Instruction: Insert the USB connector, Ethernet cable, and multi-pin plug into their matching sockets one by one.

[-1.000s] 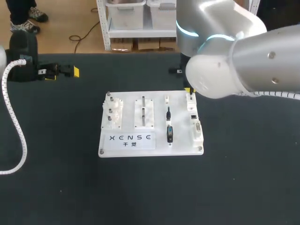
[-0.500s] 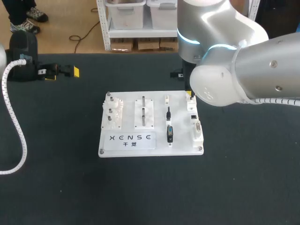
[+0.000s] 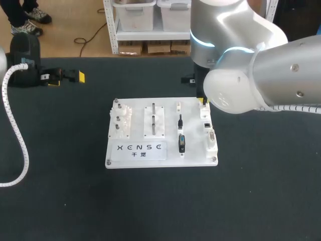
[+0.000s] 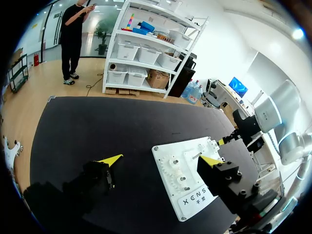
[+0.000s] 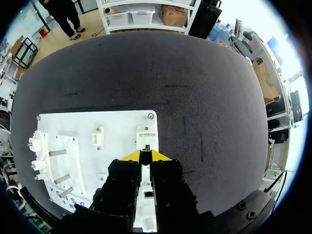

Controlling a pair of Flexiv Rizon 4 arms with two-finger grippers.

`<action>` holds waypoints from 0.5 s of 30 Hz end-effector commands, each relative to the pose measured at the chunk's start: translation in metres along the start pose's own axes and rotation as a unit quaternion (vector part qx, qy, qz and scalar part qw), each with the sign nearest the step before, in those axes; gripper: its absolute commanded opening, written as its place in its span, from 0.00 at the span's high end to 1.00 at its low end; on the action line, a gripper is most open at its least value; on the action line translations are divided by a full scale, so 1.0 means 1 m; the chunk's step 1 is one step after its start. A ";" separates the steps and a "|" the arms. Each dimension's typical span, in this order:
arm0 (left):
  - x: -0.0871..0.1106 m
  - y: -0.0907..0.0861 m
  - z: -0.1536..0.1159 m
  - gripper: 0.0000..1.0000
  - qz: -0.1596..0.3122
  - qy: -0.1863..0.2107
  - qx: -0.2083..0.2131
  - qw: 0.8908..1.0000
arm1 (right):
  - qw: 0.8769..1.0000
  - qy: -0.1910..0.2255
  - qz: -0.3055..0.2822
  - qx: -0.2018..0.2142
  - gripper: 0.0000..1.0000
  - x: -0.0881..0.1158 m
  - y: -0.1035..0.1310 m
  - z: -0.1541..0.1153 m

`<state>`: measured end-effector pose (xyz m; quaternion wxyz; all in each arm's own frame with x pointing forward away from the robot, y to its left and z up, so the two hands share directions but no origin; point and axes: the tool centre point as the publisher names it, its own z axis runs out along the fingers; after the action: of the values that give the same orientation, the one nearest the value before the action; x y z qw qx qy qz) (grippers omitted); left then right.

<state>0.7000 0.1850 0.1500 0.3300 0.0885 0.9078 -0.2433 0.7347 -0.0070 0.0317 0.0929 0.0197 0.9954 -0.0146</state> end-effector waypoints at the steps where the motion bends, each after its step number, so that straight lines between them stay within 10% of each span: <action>1: 0.000 0.000 0.000 0.00 0.000 0.000 0.000 1.000 | 1.000 -0.002 0.001 0.000 1.00 0.001 0.000 0.003; 15: 0.000 0.000 0.000 0.00 0.000 0.000 0.000 1.000 | 1.000 -0.005 0.008 0.006 1.00 -0.004 -0.006 0.005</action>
<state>0.7000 0.1850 0.1500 0.3300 0.0885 0.9078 -0.2433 0.7395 -0.0118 0.0310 0.0959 0.0273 0.9948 -0.0200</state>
